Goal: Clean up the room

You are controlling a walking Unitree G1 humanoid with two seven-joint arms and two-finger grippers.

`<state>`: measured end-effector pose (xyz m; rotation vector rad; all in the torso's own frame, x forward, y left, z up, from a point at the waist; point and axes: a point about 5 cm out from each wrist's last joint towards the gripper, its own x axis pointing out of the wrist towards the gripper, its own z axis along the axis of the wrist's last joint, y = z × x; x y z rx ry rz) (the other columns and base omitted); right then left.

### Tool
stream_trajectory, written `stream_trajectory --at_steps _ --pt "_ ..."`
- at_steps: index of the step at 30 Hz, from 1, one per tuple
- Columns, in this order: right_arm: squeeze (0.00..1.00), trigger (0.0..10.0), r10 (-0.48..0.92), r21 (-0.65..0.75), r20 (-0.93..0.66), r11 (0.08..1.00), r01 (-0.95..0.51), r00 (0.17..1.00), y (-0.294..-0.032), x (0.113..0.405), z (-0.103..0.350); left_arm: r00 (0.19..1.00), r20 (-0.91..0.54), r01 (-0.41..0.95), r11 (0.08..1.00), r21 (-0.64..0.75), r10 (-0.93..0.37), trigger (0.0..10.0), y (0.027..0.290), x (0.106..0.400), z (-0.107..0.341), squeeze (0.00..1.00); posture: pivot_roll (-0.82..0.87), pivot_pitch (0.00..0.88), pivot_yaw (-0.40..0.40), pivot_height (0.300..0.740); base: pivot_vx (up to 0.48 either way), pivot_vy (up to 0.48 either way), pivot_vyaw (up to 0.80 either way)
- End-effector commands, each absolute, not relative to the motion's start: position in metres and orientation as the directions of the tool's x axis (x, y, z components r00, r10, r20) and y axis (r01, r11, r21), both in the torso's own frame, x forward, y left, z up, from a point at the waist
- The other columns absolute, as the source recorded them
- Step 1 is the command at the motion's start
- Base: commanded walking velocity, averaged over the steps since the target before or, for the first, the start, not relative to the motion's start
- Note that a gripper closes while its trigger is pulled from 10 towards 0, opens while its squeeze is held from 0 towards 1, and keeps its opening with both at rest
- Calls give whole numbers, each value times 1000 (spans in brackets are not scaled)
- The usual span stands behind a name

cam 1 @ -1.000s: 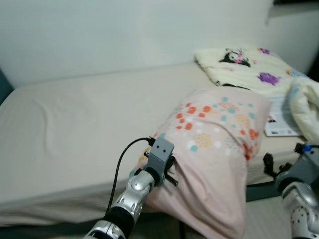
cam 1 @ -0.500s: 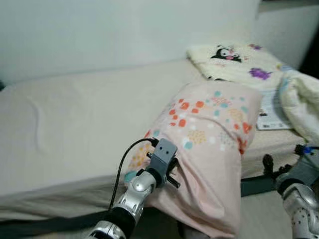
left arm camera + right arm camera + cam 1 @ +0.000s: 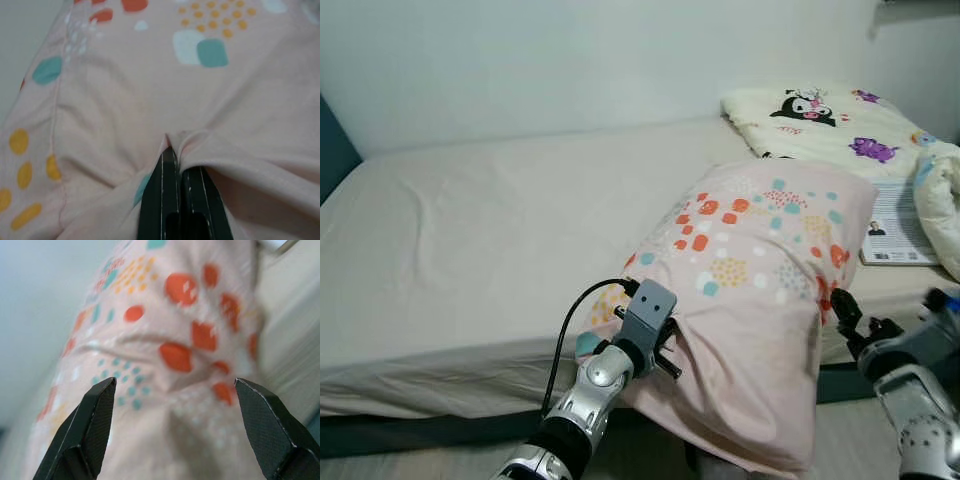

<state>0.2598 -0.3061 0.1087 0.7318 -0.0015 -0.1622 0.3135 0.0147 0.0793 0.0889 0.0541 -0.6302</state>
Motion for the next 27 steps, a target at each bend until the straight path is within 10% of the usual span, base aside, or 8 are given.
stream_trajectory --at_steps 1,15,27 --pt "0 10000 -136 688 -36 715 124 990 -307 256 103 811 -99 583 810 55 -577 10000 15 311 75 0 -70 99 97 352 0 0 0" --pt "0 10000 -202 644 -76 738 203 976 -350 232 76 823 -122 566 820 87 -555 10000 48 298 68 0 18 212 143 352 0 0 0" --pt "0 10000 122 743 224 620 -250 967 -336 235 91 848 -105 530 835 148 -519 10000 80 286 89 0 169 300 187 352 0 0 0"
